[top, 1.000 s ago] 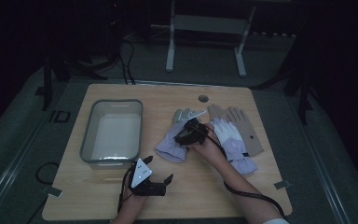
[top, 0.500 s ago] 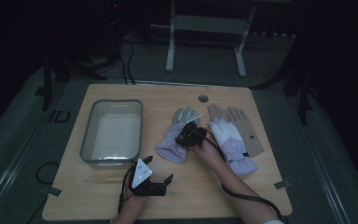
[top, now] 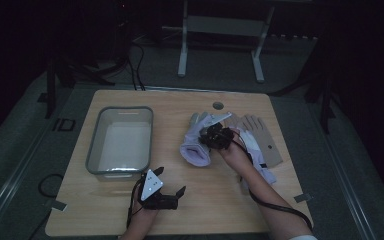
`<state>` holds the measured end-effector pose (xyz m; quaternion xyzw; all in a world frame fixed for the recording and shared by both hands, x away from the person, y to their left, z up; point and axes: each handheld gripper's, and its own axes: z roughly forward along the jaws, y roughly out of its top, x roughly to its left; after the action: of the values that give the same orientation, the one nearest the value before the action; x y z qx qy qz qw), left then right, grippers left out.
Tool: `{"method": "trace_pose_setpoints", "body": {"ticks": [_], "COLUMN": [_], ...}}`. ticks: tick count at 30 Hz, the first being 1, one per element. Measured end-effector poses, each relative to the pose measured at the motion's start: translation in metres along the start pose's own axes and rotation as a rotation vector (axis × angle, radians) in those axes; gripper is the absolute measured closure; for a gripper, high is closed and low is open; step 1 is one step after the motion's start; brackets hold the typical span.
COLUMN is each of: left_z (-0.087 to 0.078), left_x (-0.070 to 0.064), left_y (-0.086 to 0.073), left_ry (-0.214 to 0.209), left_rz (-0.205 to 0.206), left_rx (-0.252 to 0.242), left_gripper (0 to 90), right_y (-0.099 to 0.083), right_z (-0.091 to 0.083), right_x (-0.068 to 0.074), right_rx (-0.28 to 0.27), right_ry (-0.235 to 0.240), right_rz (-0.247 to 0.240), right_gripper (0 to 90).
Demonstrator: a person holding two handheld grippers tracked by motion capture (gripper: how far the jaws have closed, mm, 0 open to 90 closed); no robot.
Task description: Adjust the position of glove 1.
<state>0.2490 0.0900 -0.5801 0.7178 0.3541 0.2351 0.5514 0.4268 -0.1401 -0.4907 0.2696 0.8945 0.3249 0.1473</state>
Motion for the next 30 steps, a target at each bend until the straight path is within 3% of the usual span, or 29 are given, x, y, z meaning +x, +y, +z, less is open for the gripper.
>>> {"method": "trace_pose_setpoints", "body": {"ticks": [3,4,6,8,16,20,22,28,30], "left_z": [0.0,0.0,0.0,0.0,0.0,0.0,-0.001,-0.001,-0.001], "left_x": [0.0,0.0,0.0,0.0,0.0,0.0,0.0,0.0,0.0], "left_y": [0.0,0.0,0.0,0.0,0.0,0.0,0.0,0.0,0.0], "left_ry": [0.0,0.0,0.001,0.001,0.001,0.0,-0.001,-0.002,-0.003], "left_rz": [-0.001,0.0,0.0,0.0,0.002,0.004,0.006,0.006,0.006], "left_rx": [0.0,0.0,-0.002,-0.002,-0.005,-0.003,-0.005,-0.005,-0.005], "left_gripper": [0.5,0.6,0.6,0.6,0.6,0.6,0.6,0.5,0.6], "right_y": [0.002,0.002,0.001,-0.003,-0.026,-0.042,-0.047,-0.048,-0.048], "right_z": [-0.017,-0.026,-0.031,-0.032,-0.015,0.004,0.009,0.008,0.004], "right_x": [0.001,0.0,0.0,0.001,-0.001,-0.004,-0.008,-0.013,-0.015], "right_rx": [-0.022,-0.022,-0.013,0.007,0.065,0.111,0.123,0.142,0.156], "right_ry": [0.013,0.03,0.081,0.078,0.144,0.186,0.206,0.218,0.218], "right_rz": [-0.077,-0.138,-0.178,-0.221,-0.233,-0.261,-0.24,-0.24,-0.205], "right_gripper": [84.9,84.9,84.9,84.8,84.6,78.0,75.6,74.9,67.6]}}
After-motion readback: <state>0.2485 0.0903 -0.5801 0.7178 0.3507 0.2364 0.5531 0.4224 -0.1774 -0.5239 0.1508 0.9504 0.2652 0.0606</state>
